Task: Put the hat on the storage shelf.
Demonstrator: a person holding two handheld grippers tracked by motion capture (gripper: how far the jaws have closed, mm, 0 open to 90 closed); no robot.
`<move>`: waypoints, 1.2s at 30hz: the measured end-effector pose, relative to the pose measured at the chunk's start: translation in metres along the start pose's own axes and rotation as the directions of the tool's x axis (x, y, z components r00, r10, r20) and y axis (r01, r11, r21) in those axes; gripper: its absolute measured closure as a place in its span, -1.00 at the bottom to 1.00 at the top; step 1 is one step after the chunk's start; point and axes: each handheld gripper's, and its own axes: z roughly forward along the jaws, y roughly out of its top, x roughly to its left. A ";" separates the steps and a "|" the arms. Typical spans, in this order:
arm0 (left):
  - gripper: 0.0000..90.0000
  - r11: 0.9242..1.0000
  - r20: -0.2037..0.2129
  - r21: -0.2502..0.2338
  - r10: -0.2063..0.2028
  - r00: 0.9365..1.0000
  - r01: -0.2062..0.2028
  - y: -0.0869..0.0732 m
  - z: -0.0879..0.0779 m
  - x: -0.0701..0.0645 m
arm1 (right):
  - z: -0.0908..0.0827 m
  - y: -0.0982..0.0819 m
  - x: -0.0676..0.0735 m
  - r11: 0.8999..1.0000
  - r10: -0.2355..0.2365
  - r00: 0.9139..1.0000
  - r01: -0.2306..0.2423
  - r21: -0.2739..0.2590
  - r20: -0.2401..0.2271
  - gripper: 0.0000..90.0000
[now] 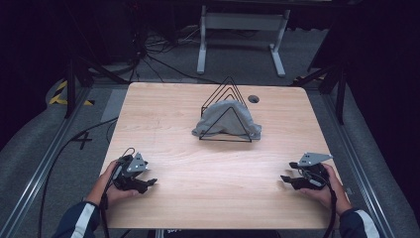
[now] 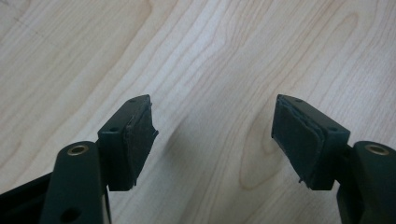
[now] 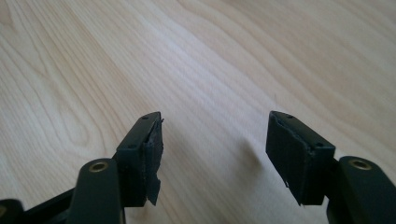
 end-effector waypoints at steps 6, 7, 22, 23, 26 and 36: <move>-0.41 0.994 0.020 -0.070 -0.077 0.997 0.078 -0.015 -0.001 0.001 | -0.002 -0.021 -0.001 0.993 0.090 0.996 -0.091 -0.081 -0.015 -0.31; -0.43 0.991 0.024 -0.085 -0.105 0.994 0.106 -0.019 0.000 0.001 | -0.003 -0.025 -0.001 0.989 0.105 0.994 -0.106 -0.102 -0.007 -0.31; -0.62 0.978 -0.014 -0.104 -0.185 0.983 0.183 -0.027 -0.001 -0.001 | -0.003 -0.029 -0.001 0.981 0.163 0.985 -0.156 -0.114 0.052 -0.45; -0.63 0.978 -0.017 -0.105 -0.182 0.983 0.179 -0.027 -0.001 0.000 | -0.003 -0.029 -0.001 0.981 0.164 0.985 -0.157 -0.116 0.054 -0.46; -0.63 0.978 -0.018 -0.105 -0.182 0.983 0.179 -0.027 -0.001 0.000 | -0.003 -0.029 -0.001 0.980 0.167 0.985 -0.160 -0.115 0.054 -0.46; -0.66 0.974 0.002 -0.099 -0.207 0.978 0.206 -0.026 0.000 -0.001 | -0.003 -0.029 -0.001 0.980 0.170 0.984 -0.163 -0.117 0.057 -0.46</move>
